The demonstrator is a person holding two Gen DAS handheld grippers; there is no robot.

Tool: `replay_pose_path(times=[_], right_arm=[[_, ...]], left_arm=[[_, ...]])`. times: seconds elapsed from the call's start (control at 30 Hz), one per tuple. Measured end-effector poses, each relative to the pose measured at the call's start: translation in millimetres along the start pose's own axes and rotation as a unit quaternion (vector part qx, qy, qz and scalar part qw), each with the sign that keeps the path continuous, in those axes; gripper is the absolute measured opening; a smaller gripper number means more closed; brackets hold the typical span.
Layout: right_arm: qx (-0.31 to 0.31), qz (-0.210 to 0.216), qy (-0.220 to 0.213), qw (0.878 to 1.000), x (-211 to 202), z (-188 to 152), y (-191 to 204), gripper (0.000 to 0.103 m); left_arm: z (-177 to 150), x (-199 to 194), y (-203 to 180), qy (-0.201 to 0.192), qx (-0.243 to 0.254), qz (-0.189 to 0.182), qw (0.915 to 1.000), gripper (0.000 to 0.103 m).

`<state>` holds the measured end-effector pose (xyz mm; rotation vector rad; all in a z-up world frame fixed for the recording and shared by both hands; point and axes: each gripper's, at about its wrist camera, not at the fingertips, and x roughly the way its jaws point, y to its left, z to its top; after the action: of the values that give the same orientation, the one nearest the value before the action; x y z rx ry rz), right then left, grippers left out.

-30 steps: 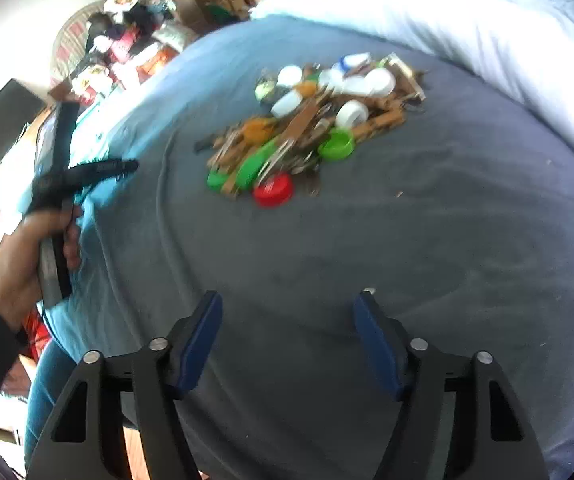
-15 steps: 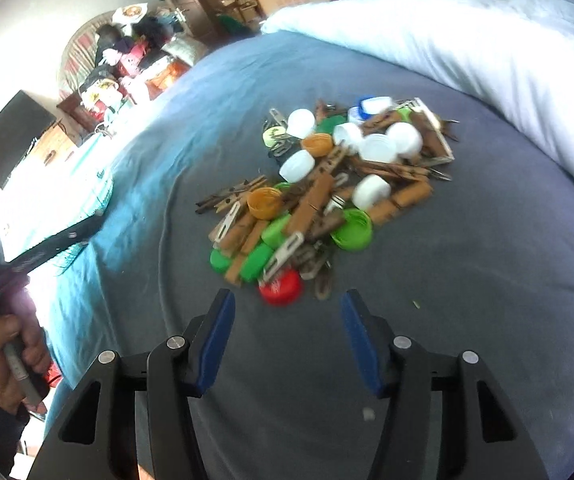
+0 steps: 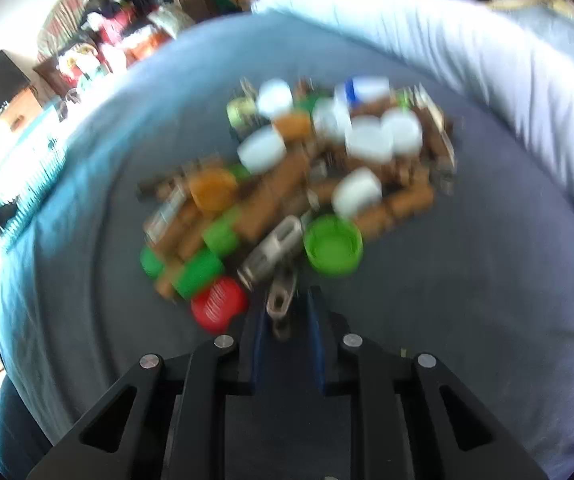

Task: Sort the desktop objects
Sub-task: 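Grasp a metal clothespin with the left gripper while the right grasps a flat metal clip, then carry the clothespin and clip over the basket and open both grippers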

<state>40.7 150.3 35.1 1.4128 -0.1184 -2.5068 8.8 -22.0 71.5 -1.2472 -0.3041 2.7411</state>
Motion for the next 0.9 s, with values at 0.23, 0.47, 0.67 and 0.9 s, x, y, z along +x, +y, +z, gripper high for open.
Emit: replay_pose_path(times=[0.23, 0.47, 0.67, 0.9], right_arm=[[0.059, 0.051, -0.026, 0.997, -21, 8, -16, 0.014], [0.059, 0.063, -0.089, 0.992, -93, 0, -13, 0.014], [0.037, 0.075, -0.121, 0.989, -129, 11, 8, 0.014], [-0.01, 0.09, -0.151, 0.984, -156, 43, 49, 0.014]], left_arm=[[6, -21, -7, -0.028, 0.009, -0.021, 0.9993, 0.019], [13, -84, -23, -0.096, 0.049, -0.058, 0.9925, 0.019], [21, -119, -26, -0.121, 0.05, -0.05, 0.9902, 0.019], [35, -161, -6, -0.16, 0.041, -0.018, 0.9861, 0.019]])
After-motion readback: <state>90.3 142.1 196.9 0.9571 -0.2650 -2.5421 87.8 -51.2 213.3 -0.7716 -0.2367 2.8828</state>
